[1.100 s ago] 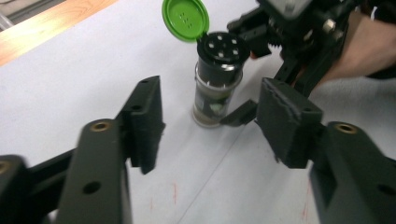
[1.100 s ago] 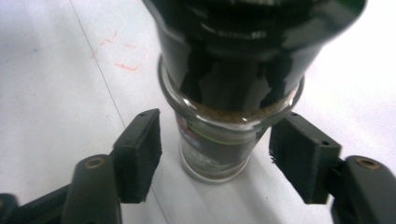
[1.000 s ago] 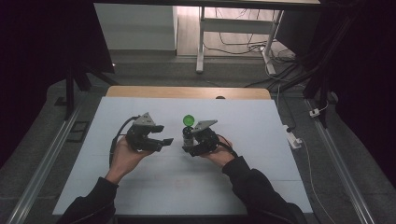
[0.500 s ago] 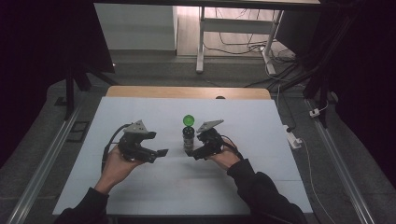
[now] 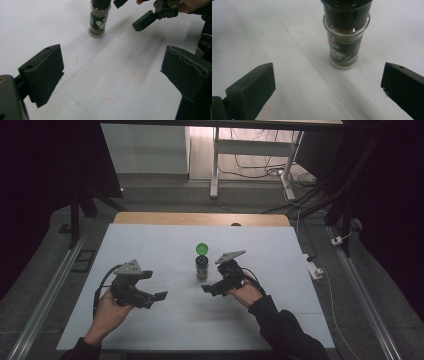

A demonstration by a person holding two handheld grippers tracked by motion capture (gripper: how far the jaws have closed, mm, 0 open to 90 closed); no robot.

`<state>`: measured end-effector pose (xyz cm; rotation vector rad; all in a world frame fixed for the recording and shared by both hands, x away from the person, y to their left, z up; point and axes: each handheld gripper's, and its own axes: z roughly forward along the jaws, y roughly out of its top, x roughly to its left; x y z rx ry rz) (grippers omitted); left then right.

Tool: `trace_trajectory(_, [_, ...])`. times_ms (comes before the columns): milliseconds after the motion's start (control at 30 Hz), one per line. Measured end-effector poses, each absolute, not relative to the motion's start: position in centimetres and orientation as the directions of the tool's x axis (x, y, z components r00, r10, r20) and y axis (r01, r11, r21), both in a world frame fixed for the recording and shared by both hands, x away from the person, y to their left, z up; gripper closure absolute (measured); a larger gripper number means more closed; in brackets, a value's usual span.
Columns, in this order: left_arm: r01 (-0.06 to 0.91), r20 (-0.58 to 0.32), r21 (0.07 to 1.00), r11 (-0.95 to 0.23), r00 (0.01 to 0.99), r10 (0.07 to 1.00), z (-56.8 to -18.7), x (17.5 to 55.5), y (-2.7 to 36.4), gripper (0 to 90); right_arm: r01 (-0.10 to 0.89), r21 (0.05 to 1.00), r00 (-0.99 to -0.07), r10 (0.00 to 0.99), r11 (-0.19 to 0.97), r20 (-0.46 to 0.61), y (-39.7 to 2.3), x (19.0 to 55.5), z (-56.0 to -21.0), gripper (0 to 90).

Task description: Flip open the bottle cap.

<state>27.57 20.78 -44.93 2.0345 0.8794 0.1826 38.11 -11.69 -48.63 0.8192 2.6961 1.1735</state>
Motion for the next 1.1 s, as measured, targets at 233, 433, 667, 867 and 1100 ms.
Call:
trace_trajectory(233, [0.538,-0.225,0.787,-0.303,0.707,0.670,-45.4,25.5,22.6,0.0,0.426,0.720,-0.851,0.512,0.548,0.113,-13.1,36.2,-47.5,0.0])
trace_trajectory(433, [0.551,-0.235,0.788,-0.275,0.682,0.692,-45.8,23.7,24.0,0.0,0.409,0.735,-0.847,0.525,0.541,0.085,-14.7,34.6,-46.8,0.0])
trace_trajectory(667, [0.566,-0.236,0.784,-0.255,0.652,0.721,-46.4,21.8,25.7,0.0,0.429,0.735,-0.826,0.558,0.525,0.084,-16.8,33.1,-46.2,0.0])
trace_trajectory(867, [0.570,-0.229,0.785,-0.242,0.631,0.741,-46.7,20.5,26.8,0.0,0.449,0.745,-0.797,0.599,0.493,0.085,-19.2,31.7,-45.7,0.0])
trace_trajectory(1100, [0.583,-0.208,0.775,-0.245,0.601,0.771,-47.3,19.3,27.9,0.0,0.476,0.750,-0.761,0.643,0.459,0.090,-21.9,30.1,-45.3,0.0])
